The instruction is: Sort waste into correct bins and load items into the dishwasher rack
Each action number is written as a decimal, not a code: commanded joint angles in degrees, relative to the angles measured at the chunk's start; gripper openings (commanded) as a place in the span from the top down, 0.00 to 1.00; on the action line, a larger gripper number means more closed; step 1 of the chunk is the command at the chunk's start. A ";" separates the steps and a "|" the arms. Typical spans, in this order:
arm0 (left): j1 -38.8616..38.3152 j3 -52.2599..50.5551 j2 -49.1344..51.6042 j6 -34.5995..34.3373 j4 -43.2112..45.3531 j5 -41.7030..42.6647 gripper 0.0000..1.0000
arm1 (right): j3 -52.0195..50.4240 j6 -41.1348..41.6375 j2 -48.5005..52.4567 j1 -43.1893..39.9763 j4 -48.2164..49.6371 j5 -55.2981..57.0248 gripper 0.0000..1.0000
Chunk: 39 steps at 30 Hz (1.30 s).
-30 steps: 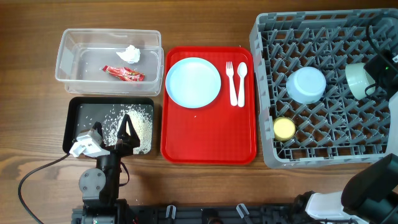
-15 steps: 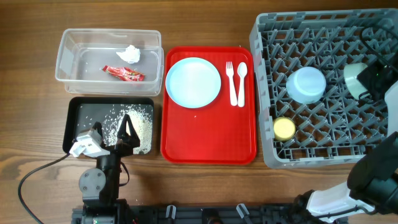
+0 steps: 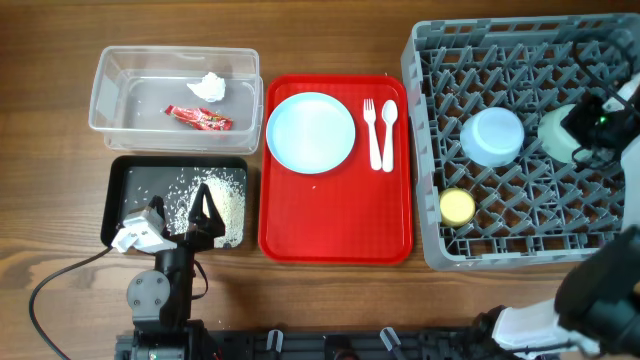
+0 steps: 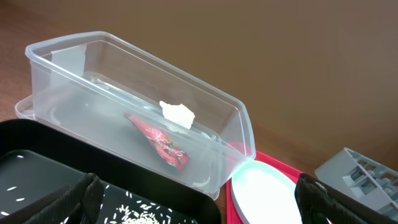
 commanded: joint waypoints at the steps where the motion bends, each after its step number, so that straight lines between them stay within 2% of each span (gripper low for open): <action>1: 0.26 -0.37 -0.37 0.28 0.17 0.48 0.01 | 0.66 -2.91 -13.16 5.49 0.31 -7.76 0.96; 5: 0.26 -0.37 -0.37 0.28 0.17 0.50 0.00 | 0.66 -2.97 -21.81 16.55 -1.16 -8.35 0.96; 9: 0.26 -0.37 -0.37 0.28 0.17 0.50 0.00 | 0.63 -2.84 -25.05 33.55 -4.44 -6.80 0.93; 10: 0.26 -0.37 -0.37 0.28 0.17 0.50 0.00 | 0.55 -2.25 -24.48 37.51 -4.96 -4.96 0.89; 12: 0.26 -0.37 -0.37 0.28 0.17 0.50 0.00 | 0.55 1.27 -22.29 44.78 -6.23 0.48 0.69; 13: 0.26 -0.37 -0.37 0.28 0.17 0.50 0.00 | 0.55 2.58 -20.70 47.76 -6.80 2.80 0.56; 17: 0.26 -0.37 -0.37 0.28 0.17 0.50 0.00 | 0.55 4.57 -12.41 54.84 -6.62 7.37 0.43; 23: 0.26 -0.37 -0.37 0.28 0.17 0.50 0.00 | 0.55 6.19 2.25 55.52 -0.90 8.50 0.43; 30: 0.26 -0.37 -0.37 0.28 0.17 0.50 0.00 | 0.55 7.69 14.53 55.23 8.04 8.68 0.43; 34: 0.26 -0.37 -0.37 0.28 0.17 0.50 0.00 | 0.55 7.58 20.06 55.21 10.75 8.39 0.59; 37: 0.26 -0.37 -0.37 0.28 0.17 0.50 0.00 | 0.55 7.65 21.79 55.23 12.13 6.49 0.61; 39: 0.26 -0.37 -0.37 0.28 0.17 0.50 0.00 | 0.55 7.67 21.88 55.23 12.09 6.60 0.78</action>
